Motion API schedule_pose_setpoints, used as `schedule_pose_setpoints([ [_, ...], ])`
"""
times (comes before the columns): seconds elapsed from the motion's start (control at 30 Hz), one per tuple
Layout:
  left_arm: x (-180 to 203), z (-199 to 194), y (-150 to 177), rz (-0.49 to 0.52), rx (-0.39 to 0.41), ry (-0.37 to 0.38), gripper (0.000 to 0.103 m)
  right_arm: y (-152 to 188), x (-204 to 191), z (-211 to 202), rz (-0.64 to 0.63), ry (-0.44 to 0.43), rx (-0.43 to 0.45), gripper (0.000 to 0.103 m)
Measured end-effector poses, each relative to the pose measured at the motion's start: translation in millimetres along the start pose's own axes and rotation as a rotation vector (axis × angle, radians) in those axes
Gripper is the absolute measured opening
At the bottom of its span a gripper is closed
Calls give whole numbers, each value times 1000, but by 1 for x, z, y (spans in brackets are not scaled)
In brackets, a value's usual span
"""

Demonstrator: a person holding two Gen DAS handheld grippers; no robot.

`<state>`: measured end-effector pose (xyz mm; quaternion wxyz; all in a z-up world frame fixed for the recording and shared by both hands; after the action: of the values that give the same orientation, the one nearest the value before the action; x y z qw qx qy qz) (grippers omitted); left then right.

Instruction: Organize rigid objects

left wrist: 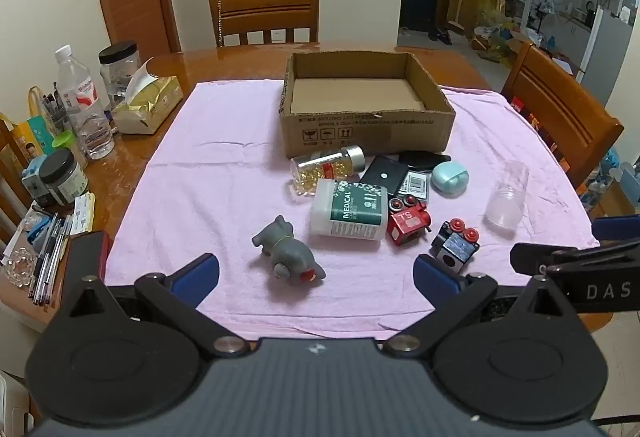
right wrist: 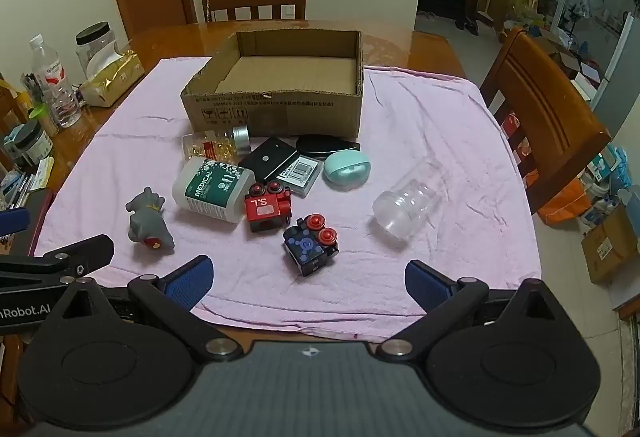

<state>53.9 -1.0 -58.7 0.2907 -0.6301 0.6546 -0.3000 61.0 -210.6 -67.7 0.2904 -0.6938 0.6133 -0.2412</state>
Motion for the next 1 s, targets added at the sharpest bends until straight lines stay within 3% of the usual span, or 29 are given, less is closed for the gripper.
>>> schedule_pose_setpoints([
  [1.0,6,-7,-9,24,12,0,102,-5,2,-3,1,-11,15,103],
])
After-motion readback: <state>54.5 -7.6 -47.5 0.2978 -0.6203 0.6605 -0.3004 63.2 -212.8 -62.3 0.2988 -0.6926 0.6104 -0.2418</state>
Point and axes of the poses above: each gripper's, at about its wrist camera, not at the fingertips, and z roughly the way its jaws point, x to its right, y to its underside, the point moved 8 cm from there along z, roughly the way its jaws point, and after that the axes turned 7 degrees about x, right-handed, at the moved point
